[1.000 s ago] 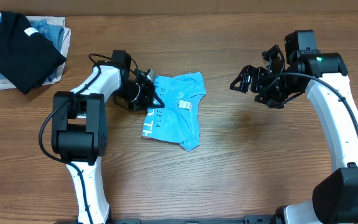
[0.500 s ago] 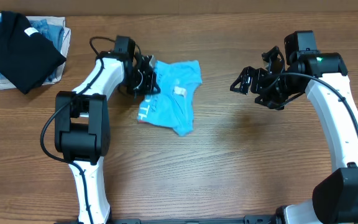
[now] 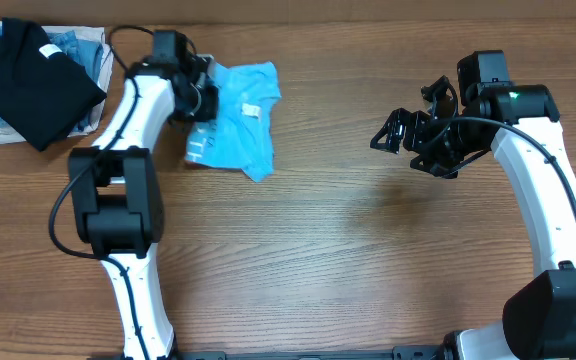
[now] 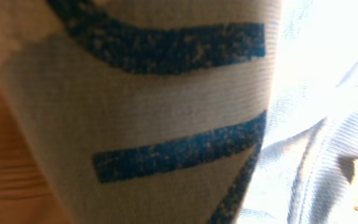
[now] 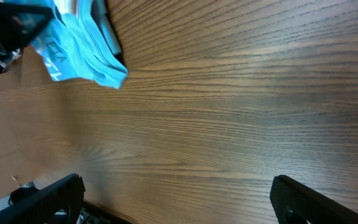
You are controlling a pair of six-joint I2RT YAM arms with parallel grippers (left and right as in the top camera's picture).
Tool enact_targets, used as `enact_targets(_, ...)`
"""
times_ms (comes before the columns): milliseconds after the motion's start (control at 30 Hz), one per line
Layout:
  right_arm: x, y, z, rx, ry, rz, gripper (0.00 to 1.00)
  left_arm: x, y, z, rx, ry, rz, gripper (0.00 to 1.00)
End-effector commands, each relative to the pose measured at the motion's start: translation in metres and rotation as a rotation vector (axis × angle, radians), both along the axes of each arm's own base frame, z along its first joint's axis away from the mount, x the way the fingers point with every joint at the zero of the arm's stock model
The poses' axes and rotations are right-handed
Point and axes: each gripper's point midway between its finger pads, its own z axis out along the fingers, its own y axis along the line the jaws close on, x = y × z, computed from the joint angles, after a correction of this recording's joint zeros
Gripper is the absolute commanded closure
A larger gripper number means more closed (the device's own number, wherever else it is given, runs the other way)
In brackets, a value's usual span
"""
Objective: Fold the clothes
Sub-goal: 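Lift the shirt and carry it left onto the clothes stack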
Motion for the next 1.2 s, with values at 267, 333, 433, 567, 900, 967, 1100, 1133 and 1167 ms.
enact_targets(267, -0.005, 0.0, -0.002, -0.008, 0.019, 0.005, 0.0, 0.047, 0.061, 0.07, 0.184, -0.184, 0.044, 0.96)
enact_targets(333, -0.006, 0.0, -0.002, -0.008, 0.024, 0.005, 0.0, 0.052, 0.07, 0.081, 0.209, -0.21, 0.065, 0.96)
enact_targets(433, -0.008, 0.0, -0.002, -0.008, 0.03, 0.004, 0.0, 0.06, 0.083, 0.102, 0.247, -0.256, 0.084, 0.96)
enact_targets(567, -0.01, 0.0, -0.002, -0.008, 0.04, 0.004, 0.01, 0.066, 0.102, 0.132, 0.286, -0.306, 0.118, 0.96)
enact_targets(900, -0.012, 0.0, -0.003, -0.009, 0.05, 0.004, 0.01, 0.061, 0.163, 0.173, 0.281, -0.353, 0.238, 0.96)
enact_targets(967, -0.012, 0.0, -0.003, -0.008, 0.051, 0.001, 0.0, 0.059, 0.173, 0.173, 0.263, -0.351, 0.272, 0.96)
enact_targets(1100, -0.012, 0.0, -0.003, -0.008, 0.051, 0.001, 0.01, 0.055, 0.194, 0.175, 0.207, -0.357, 0.322, 0.96)
enact_targets(1133, -0.012, 0.0, -0.003, -0.008, 0.051, 0.001, 0.01, 0.054, 0.199, 0.176, 0.198, -0.361, 0.333, 0.96)
enact_targets(1167, -0.012, 0.0, -0.003, -0.008, 0.051, 0.001, 0.01, 0.053, 0.205, 0.177, 0.192, -0.363, 0.349, 0.96)
